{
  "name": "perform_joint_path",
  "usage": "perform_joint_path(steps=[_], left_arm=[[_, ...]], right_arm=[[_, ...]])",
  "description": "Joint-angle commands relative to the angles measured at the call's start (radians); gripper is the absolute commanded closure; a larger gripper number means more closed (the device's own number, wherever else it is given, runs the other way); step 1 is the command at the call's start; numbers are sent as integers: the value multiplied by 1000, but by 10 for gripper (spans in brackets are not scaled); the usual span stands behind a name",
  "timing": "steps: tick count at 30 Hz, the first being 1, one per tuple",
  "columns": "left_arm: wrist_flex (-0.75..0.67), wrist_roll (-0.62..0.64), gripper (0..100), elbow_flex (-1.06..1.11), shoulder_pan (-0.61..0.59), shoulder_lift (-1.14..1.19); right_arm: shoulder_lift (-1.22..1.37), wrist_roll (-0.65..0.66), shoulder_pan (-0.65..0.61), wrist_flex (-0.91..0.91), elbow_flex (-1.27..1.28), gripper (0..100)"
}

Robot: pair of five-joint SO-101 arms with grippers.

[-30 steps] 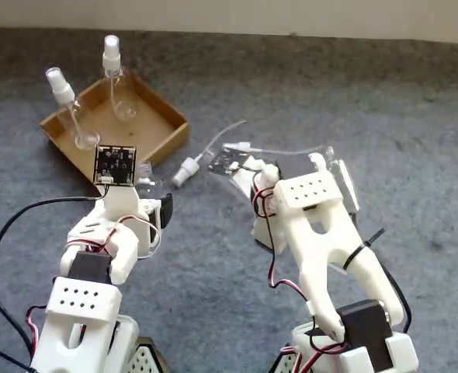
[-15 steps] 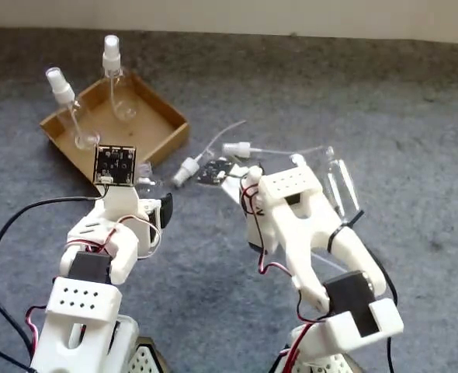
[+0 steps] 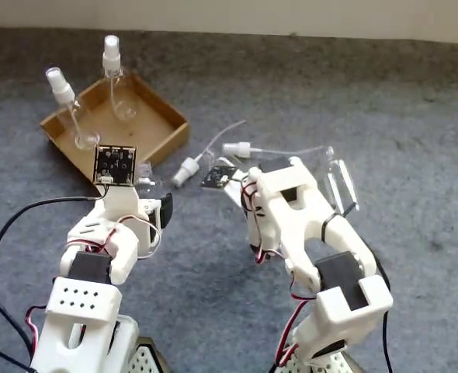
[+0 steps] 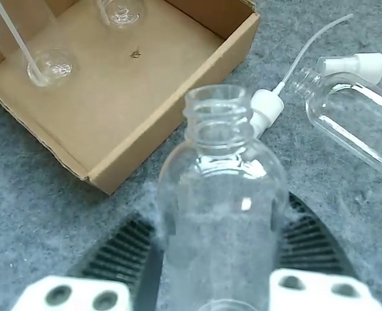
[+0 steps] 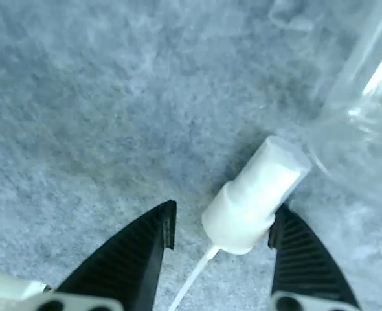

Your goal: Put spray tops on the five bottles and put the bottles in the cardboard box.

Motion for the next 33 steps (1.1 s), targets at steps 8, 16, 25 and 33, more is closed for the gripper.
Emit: perform_joint_path(steps=[8, 16, 25, 33], left_arm=[[-18, 3, 912, -5, -12, -24], [-18, 3, 912, -5, -12, -24], [-21, 6, 912, -5, -5, -24], [-34, 3, 909, -5, 4, -24]], right_arm=[[-4, -100, 8, -79, -53, 789], [4, -149, 8, -90, -53, 885], [-10, -250, 10, -25, -82, 921], [-173, -270, 8, 136, -229, 921]])
